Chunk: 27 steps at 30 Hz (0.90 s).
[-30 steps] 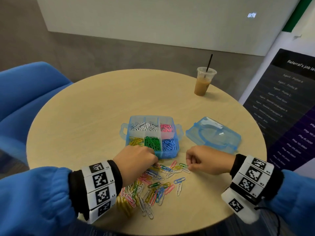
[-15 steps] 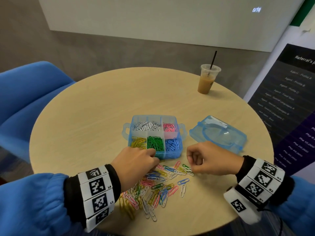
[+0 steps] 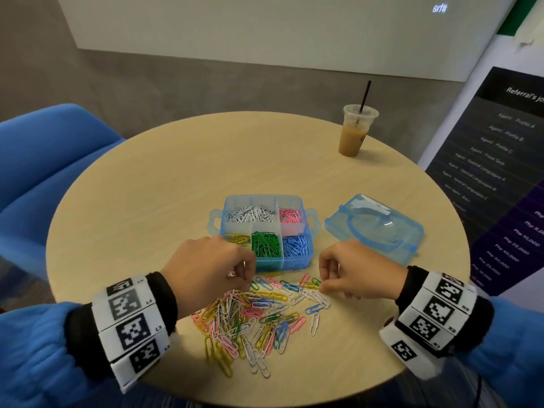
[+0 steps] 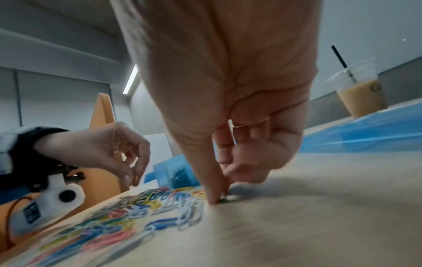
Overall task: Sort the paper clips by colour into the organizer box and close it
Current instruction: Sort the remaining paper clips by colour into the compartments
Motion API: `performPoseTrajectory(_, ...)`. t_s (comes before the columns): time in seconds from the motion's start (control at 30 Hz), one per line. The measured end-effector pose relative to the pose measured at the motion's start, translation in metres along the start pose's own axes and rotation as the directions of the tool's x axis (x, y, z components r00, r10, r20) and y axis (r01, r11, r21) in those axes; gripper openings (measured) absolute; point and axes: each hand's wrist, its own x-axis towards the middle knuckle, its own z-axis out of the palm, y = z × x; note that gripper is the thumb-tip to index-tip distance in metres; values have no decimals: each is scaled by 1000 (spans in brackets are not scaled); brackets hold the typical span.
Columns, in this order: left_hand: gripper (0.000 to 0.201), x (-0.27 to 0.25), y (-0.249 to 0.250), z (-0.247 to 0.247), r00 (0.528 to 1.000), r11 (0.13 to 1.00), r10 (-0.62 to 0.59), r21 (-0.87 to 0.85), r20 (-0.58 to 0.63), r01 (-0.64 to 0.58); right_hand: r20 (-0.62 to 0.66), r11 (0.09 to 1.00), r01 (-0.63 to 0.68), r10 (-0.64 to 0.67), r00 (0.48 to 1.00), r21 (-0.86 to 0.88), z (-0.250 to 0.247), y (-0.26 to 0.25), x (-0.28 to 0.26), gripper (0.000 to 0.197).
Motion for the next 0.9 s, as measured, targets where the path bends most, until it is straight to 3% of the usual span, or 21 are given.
performPoseTrajectory(0.13,14,-3,-9,2,999,995,-37,-91,-7,36,45,992,57,-52,998,-109,3,-3,2,9)
performPoseTrajectory(0.2,15,-2,-14,4,998,961,-57,-273,-22,48,80,990,57,-47,996,-126,2,-2,0,7)
performPoseTrajectory(0.27,15,0,-19,4,998,872,-58,-488,-34,34,114,992,54,-41,993,-115,-4,0,-1,8)
performPoseTrajectory(0.33,14,2,-22,2,998,768,-54,-639,-10,35,134,999,34,-32,990,-13,-15,-1,-1,10)
performPoseTrajectory(0.4,11,2,-23,1,998,719,-33,-693,46,56,129,984,32,-55,990,173,-25,-7,1,11)
performPoseTrajectory(0.5,7,2,-23,3,996,692,-29,-718,81,79,-42,919,114,-106,993,378,-31,-27,12,7)
performPoseTrajectory(0.6,7,-1,-26,2,997,782,-8,-621,77,54,-266,927,226,-146,953,301,-24,-44,25,10)
performPoseTrajectory(0.67,6,-7,-24,-2,994,936,-30,-347,102,64,-344,948,298,-245,907,110,-15,-56,28,11)
performPoseTrajectory(0.77,33,-16,-15,-5,989,1000,11,25,145,-15,-143,914,399,-406,903,-76,2,-75,23,12)
performPoseTrajectory(0.83,41,-19,-8,-2,978,993,72,81,194,-89,20,897,391,-396,918,-205,12,-82,22,22)
performPoseTrajectory(0.9,40,-21,-7,1,977,989,90,98,195,-111,60,892,370,-367,928,-259,16,-85,22,28)
